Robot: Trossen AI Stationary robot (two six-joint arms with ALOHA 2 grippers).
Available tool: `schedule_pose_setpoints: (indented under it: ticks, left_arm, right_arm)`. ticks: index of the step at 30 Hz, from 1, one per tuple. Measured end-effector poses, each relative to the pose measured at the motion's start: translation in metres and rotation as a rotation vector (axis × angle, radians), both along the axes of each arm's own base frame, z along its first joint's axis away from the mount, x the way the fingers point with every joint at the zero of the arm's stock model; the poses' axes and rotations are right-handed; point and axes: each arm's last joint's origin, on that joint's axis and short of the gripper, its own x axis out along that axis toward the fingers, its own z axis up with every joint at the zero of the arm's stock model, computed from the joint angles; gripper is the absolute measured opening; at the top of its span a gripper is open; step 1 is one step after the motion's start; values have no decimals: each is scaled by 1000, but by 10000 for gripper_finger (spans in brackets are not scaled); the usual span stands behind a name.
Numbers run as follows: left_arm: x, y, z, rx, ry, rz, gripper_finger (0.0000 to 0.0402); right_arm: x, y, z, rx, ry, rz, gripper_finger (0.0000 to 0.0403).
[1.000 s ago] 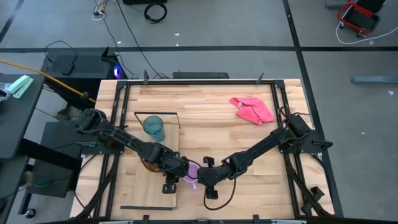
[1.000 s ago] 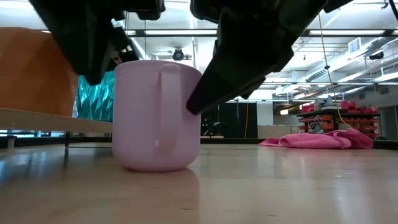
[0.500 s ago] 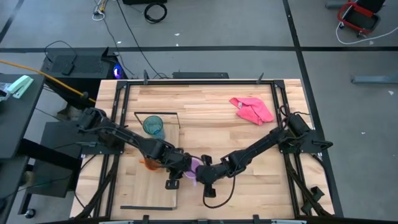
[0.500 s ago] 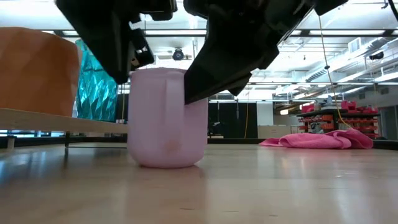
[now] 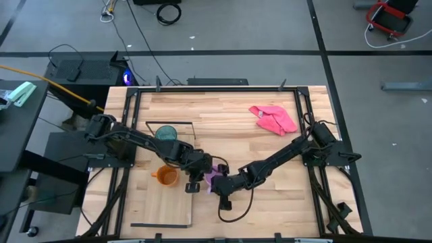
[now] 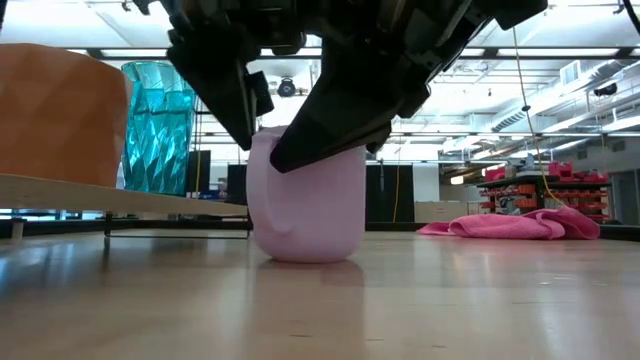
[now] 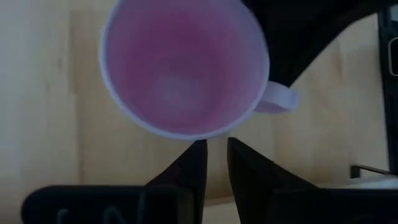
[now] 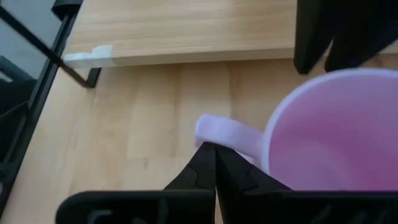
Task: Stack small to large cups/mugs on shelf
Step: Put the light purple mug on the shelf
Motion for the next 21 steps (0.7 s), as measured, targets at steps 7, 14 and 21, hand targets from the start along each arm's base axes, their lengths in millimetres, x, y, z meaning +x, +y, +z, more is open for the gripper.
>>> schedule_pose_setpoints:
  ticks: [7,14,21]
  left_arm:
    - [4,12,0,16,-17,0,71]
    - [6,19,1,20,-29,15,64]
    - [8,17,2,12,-51,7,70]
  right_arm:
    - [4,-11,1,-9,0,-30,3]
    - [3,-8,2,-10,-7,-21,12]
    - [-11,6,15,-11,15,20,14]
